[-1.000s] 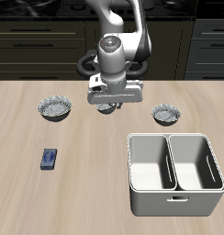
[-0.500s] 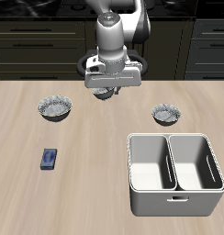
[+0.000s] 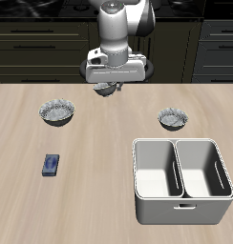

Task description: Stack the smallest bowl on the largest bowl

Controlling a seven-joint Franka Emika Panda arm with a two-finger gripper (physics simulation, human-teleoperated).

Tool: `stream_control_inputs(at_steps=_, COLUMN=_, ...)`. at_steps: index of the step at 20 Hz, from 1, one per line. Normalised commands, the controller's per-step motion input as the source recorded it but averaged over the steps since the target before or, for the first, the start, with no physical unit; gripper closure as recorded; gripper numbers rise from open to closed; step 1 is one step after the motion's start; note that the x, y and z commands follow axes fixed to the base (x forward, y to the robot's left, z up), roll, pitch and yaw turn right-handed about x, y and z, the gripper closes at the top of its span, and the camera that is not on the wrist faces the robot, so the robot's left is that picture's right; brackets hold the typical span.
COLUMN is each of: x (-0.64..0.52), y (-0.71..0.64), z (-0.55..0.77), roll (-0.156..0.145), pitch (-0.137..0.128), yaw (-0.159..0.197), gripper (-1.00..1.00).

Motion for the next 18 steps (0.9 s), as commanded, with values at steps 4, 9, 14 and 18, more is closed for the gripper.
stream_control_inputs(at_steps=4, x=0.08, y=-0.25, z=0.14, roll=-0.036, pitch=-0.027, yaw=0.019, gripper=1.0)
stream_control_inputs(at_steps=9, x=0.04, y=-0.32, z=0.12, roll=-0.05, pitch=-0.02, yaw=0.02, gripper=1.0)
stream_control_inputs(at_steps=14, x=0.01, y=-0.38, z=0.05, roll=-0.049, pitch=-0.008, yaw=0.008, gripper=1.0)
stream_control_inputs(at_steps=18, x=0.03, y=-0.42, z=-0.05, roll=-0.029, pitch=0.026, yaw=-0.018, gripper=1.0)
